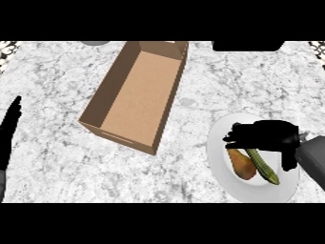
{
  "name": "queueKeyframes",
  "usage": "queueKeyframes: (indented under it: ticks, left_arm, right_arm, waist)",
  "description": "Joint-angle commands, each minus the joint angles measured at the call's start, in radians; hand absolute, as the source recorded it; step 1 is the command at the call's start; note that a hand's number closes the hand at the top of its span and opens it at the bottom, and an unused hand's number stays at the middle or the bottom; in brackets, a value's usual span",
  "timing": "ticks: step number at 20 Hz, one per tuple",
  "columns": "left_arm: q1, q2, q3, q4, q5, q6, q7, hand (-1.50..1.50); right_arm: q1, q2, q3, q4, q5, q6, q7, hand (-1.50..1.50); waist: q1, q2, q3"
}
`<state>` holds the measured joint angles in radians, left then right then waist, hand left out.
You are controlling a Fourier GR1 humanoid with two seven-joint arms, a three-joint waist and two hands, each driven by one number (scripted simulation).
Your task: Pick the squash from the plate and place it in the cardboard box
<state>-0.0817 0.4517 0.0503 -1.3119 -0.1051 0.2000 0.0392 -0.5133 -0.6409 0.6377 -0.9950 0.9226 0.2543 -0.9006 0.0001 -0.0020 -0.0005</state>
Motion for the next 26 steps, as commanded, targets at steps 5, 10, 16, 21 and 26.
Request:
queueKeyframes:
  ticks: [5, 10, 16, 21, 26]
  left_arm:
    - [-0.037, -0.036, 0.009, -0.011, -0.038, -0.007, 0.052, 0.0]
    - [-0.029, 0.008, 0.068, 0.059, -0.01, -0.062, -0.05, 0.0]
    - [0.008, -0.041, 0.039, -0.033, -0.051, -0.035, 0.019, 0.0]
    - [-0.035, -0.033, 0.019, -0.056, -0.053, -0.047, 0.048, 0.0]
    - [-0.003, -0.054, 0.002, -0.067, -0.064, -0.047, 0.042, 0.0]
  right_arm:
    - [0.032, 0.128, -0.012, 0.05, 0.118, 0.028, 0.074, -1.5]
    - [0.0, 0.2, -0.117, 0.142, 0.102, -0.177, 0.032, 1.5]
    - [-0.013, 0.191, -0.223, 0.167, 0.106, -0.235, 0.033, 1.5]
    - [-0.249, 0.235, -0.44, 0.377, -0.015, -0.128, 0.298, 1.5]
    - [-0.336, 0.24, -0.518, 0.48, 0.003, -0.338, 0.36, 1.5]
  waist:
    - [0.004, 0.002, 0.001]
    - [0.011, 0.007, 0.001]
    - [0.008, 0.003, 0.001]
    - [0.054, 0.019, 0.003]
    - [0.047, 0.015, 0.003]
